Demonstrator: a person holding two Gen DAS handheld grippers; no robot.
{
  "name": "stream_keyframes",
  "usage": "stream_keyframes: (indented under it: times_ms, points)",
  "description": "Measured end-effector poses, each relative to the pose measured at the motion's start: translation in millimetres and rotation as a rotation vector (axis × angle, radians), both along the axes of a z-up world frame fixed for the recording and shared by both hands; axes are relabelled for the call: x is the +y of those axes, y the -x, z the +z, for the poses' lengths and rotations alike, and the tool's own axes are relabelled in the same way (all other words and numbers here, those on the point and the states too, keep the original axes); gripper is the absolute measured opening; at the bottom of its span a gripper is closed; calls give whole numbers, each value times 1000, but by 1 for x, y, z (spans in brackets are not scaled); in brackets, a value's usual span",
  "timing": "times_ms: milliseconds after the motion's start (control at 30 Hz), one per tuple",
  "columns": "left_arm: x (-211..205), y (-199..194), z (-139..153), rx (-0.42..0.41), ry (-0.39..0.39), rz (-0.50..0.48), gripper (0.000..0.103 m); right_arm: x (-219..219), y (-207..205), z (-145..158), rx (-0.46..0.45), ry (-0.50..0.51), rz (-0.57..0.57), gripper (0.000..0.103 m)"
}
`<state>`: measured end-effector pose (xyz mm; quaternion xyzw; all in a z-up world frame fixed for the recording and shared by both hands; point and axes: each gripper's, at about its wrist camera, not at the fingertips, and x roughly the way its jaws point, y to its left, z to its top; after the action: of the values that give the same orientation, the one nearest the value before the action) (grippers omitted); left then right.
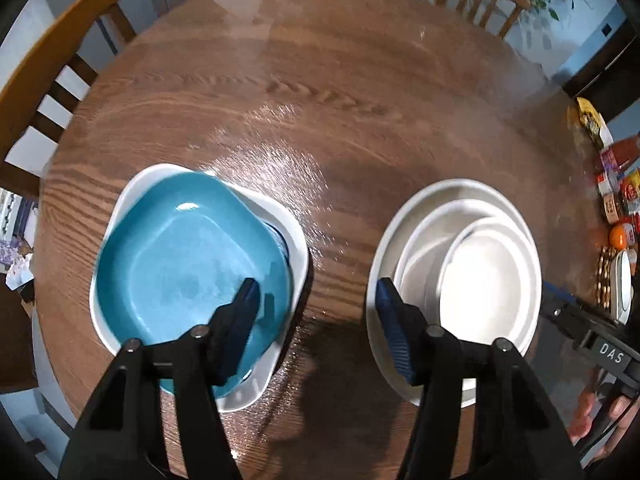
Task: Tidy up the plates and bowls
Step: 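Move the left gripper to the nested bowl stack and grasp the large bowl's rim, then lift the nested bowl stack with the left gripper over the teal dish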
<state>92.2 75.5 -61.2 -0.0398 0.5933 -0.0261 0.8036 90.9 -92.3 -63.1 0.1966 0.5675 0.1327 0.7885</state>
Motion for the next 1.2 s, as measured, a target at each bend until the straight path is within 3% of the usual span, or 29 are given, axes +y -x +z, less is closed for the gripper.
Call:
stream_keyframes:
  times_ms: [167, 233, 400, 633, 1200]
  points:
    - [-6, 2, 0, -22, -17, -20, 48, 3, -1, 0, -4, -7, 5, 45]
    - [-8, 3, -1, -29, -14, -25, 40, 5, -1, 0, -9, -11, 7, 42]
    - [-13, 6, 0, -58, -30, -31, 32, 11, 0, 4, -28, -10, 18, 30]
    - [-32, 10, 2, -96, -61, -66, 3, 22, 1, 11, -62, 14, 47, 11]
    - [-31, 20, 1, -134, -77, -61, 2, 25, 2, 13, -75, 37, 26, 11]
